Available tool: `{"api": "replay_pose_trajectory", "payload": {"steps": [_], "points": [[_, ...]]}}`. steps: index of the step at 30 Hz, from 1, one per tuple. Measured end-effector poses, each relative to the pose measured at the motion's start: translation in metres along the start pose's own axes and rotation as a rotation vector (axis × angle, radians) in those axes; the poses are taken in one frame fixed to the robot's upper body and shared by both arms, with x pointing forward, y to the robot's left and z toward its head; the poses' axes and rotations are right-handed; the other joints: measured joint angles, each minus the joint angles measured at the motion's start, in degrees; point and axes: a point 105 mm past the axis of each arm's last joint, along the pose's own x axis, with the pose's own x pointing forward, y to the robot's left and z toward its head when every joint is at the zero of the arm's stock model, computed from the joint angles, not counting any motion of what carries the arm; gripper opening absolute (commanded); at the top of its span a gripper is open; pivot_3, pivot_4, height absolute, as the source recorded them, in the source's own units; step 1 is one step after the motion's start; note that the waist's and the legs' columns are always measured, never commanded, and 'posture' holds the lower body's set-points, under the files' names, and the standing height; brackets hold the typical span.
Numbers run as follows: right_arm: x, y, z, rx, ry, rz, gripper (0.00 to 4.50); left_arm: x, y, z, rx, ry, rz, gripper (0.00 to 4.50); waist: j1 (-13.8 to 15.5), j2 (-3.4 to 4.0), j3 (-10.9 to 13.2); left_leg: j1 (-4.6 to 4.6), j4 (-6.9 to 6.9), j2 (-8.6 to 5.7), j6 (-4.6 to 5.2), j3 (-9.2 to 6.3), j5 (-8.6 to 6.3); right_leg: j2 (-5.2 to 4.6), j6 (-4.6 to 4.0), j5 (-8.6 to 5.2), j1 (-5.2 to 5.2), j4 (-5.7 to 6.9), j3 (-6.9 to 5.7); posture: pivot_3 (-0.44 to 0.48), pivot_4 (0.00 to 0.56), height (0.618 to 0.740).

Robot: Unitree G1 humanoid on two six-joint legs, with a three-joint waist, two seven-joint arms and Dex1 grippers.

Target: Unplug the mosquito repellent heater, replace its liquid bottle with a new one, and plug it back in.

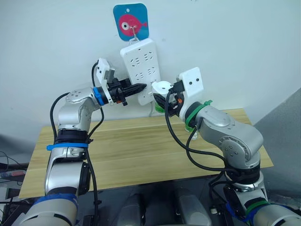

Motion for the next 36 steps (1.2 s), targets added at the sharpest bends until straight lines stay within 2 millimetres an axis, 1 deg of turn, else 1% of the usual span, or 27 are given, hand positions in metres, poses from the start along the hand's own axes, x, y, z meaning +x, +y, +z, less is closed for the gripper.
{"api": "replay_pose_trajectory", "payload": {"steps": [5,16,20,26,36], "points": [[0.009,0.005,-0.001,-0.002,-0.01,0.007,3.01,-0.004,0.0,-0.001,-0.011,0.011,0.008,1.31,-0.29,-0.04,-0.15,0.01,0.0,0.0,0.0,0.01,0.0,0.0,0.0,0.0,-0.02,0.03,0.0,-0.243,0.187,0.74],[0.02,0.009,-0.002,-0.006,-0.048,0.021,2.99,-0.011,0.001,-0.004,-0.056,0.032,0.037,1.31,-1.25,-0.05,-0.47,0.05,0.0,0.02,0.0,0.01,0.0,0.0,0.0,0.0,-0.02,0.08,0.0,-0.235,0.185,0.74],[0.019,0.011,-0.009,-0.009,-0.064,0.01,2.99,-0.008,0.0,-0.007,-0.087,0.035,0.038,1.31,-1.2,-0.07,-0.87,0.05,0.01,0.01,0.0,-0.01,0.0,0.0,0.0,0.0,0.01,0.08,0.0,-0.234,0.185,0.74],[0.019,0.013,-0.013,0.008,-0.07,0.014,2.99,-0.008,0.0,-0.007,-0.103,0.041,0.038,1.31,-1.2,-0.09,-1.09,0.06,0.01,0.01,-0.01,-0.02,0.0,0.0,0.0,0.0,0.01,0.08,0.0,-0.234,0.183,0.74],[0.017,0.01,-0.012,0.08,-0.065,0.056,2.99,-0.01,-0.002,-0.006,-0.089,0.043,0.041,1.31,-1.25,-0.09,-1.13,0.08,-0.03,0.01,0.0,-0.03,0.0,0.0,0.0,0.0,0.01,0.08,-0.01,-0.236,0.177,0.74]]}}
